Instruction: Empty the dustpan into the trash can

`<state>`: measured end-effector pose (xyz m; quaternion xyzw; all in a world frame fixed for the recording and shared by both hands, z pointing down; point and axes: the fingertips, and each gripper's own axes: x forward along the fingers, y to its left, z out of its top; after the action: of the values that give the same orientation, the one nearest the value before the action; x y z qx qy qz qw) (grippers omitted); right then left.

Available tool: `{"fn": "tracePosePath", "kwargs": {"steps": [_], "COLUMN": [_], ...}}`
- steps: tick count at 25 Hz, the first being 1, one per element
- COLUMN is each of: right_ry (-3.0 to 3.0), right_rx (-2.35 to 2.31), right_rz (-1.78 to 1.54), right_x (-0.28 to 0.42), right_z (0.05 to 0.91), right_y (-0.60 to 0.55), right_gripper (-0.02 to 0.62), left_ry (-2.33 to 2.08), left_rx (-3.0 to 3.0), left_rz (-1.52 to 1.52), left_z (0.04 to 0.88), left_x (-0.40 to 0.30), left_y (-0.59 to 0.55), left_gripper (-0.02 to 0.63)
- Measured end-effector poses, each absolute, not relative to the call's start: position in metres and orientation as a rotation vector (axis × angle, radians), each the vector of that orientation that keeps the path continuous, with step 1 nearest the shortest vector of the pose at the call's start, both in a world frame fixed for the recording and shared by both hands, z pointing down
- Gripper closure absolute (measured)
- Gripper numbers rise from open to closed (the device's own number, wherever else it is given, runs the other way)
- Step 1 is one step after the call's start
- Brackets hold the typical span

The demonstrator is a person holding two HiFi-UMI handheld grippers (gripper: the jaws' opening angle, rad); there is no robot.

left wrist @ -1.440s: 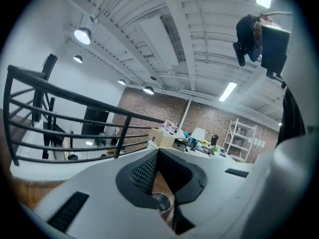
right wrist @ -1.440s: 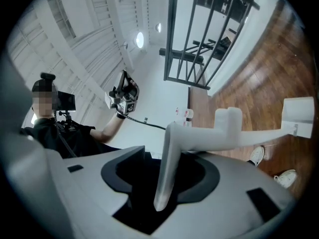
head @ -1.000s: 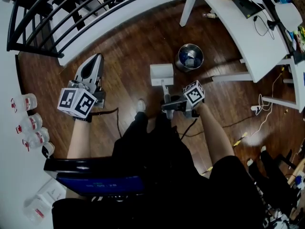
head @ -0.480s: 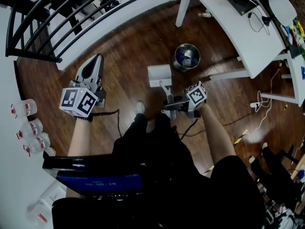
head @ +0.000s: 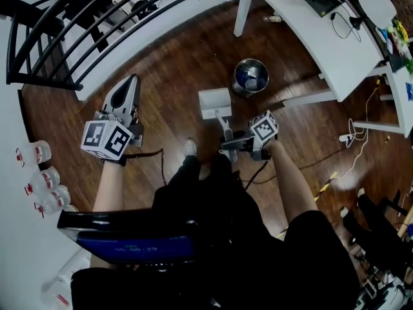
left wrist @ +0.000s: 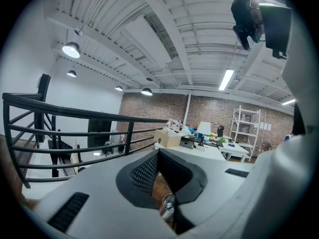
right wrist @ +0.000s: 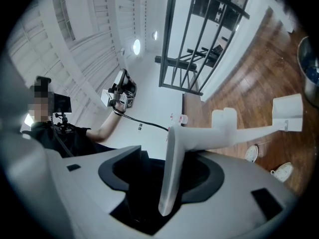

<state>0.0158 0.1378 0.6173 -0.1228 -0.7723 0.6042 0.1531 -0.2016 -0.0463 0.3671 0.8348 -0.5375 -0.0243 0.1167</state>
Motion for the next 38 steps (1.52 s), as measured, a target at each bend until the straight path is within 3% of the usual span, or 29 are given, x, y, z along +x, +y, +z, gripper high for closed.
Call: {"fn": "tracePosePath", "kwargs": {"steps": [2, 38], "right_ry": [-2.206, -2.1], "right_rx": [-0.346, -0.202], "right_rz": [1.739, 1.727], "right_x": [0.016, 0.031], "right_z": [0.618, 0.647], "right_y": [0.138, 0.13], "right_gripper": [0.319, 0.253], "left_ry": [-1.573, -1.621], "left_rx": [2.441, 2.395], "left_rz": [-0.077, -0.112], "left_z": [0.368, 0.37], "left_x": [-0.203, -0.222], "left_y": [-0.046, -0.045], "left_gripper": [0.603, 0.603]}}
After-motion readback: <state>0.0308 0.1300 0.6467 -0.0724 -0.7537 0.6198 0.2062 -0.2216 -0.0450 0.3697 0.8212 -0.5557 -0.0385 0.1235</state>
